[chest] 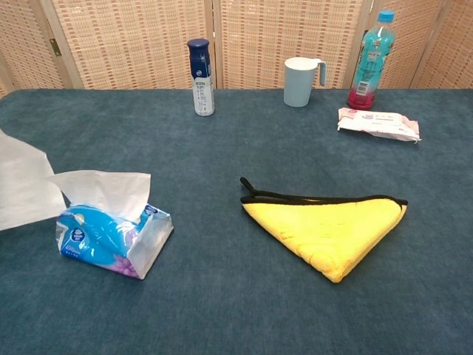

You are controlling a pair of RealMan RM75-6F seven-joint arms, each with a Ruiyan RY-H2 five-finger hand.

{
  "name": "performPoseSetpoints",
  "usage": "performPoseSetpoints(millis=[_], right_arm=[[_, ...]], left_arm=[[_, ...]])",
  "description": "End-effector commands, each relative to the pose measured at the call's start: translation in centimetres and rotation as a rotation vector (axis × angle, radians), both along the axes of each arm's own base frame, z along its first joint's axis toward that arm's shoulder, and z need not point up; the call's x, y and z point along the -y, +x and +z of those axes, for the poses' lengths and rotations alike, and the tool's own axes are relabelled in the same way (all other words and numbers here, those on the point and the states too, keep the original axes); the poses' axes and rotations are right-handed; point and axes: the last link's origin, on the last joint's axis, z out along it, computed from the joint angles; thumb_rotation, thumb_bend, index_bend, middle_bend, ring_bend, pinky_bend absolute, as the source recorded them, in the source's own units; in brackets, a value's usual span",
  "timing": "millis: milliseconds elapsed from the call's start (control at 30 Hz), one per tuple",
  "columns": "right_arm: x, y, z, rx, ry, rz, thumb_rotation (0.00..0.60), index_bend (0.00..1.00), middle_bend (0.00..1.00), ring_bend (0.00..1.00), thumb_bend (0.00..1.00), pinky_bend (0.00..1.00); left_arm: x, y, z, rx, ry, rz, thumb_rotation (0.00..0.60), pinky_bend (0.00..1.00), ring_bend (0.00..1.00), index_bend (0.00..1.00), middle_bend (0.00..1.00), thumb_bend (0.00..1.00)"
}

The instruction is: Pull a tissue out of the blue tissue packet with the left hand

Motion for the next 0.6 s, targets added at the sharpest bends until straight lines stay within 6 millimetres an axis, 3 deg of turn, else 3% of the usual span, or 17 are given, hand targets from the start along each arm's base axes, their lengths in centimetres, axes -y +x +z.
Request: performPoseSetpoints(millis=[33, 133, 267, 367, 600], right_arm=[[0.0, 0.1, 0.1, 0.001, -0.001, 0.005, 0.600, 0.00, 0.00, 0.00, 0.11, 0.00], [0.0, 0.1, 0.2, 0.007, -0.005, 0.003, 0.600, 0.00, 0.00, 0.00, 0.11, 0.00], [0.2, 0.1, 0.3, 0.007, -0.009, -0.002, 0.600, 0.00, 0.00, 0.00, 0.11, 0.00], [0.4, -0.1, 0.1, 0.001, -0.005, -0.013, 0.600, 0.00, 0.00, 0.00, 0.11, 0.00], [0.7, -0.4, 0.2, -0.008, -0.011, -0.026, 0.600, 0.00, 0.00, 0.00, 0.11, 0.00]], left_arm=[[1.9, -1.7, -1.6, 0.059, -0.021, 0.037, 0.600, 0.20, 0.01, 0.54, 0.02, 0.54], [2.9, -2.6, -2.3, 0.073, -0.029, 0.061, 0.600, 0.17, 0.00, 0.36, 0.00, 0.48], [3.9, -3.1, -2.5, 0.083, -0.015, 0.064, 0.600, 0.11, 0.00, 0.08, 0.00, 0.32], [4.6, -3.4, -2.4, 0.089, 0.006, 0.063, 0.600, 0.09, 0.00, 0.00, 0.00, 0.28], [5.8, -4.4, -1.8, 0.068, 0.012, 0.087, 0.600, 0.07, 0.00, 0.00, 0.00, 0.28]])
